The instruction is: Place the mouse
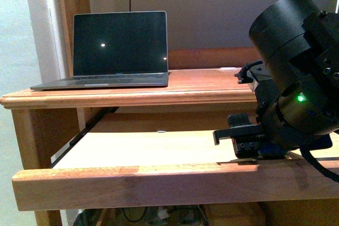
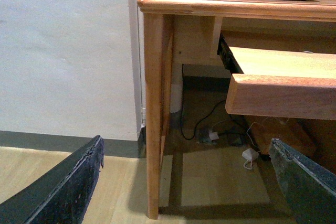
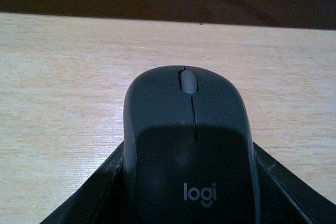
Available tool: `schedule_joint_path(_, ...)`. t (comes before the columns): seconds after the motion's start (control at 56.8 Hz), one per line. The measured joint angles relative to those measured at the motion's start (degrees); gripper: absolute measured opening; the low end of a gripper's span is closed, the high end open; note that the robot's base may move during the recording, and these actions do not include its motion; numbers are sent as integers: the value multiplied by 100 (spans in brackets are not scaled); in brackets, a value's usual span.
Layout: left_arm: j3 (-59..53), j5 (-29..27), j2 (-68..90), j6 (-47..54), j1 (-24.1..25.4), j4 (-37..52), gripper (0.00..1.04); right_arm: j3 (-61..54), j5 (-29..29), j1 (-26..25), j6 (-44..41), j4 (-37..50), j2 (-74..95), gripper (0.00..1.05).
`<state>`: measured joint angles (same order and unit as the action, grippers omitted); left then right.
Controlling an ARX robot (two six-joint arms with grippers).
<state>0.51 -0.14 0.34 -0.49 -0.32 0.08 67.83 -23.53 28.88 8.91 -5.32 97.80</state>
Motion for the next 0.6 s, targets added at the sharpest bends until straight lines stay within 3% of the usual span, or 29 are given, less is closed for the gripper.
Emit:
schedule_joint_path(0.352, 0, 2, 0, 0, 0, 0, 97, -17, 461, -411, -72, -407, -1047, 55)
schedule_joint_path(0.599, 0, 2, 0, 0, 0, 0, 97, 1095, 527, -538, -87, -761, -1034, 55)
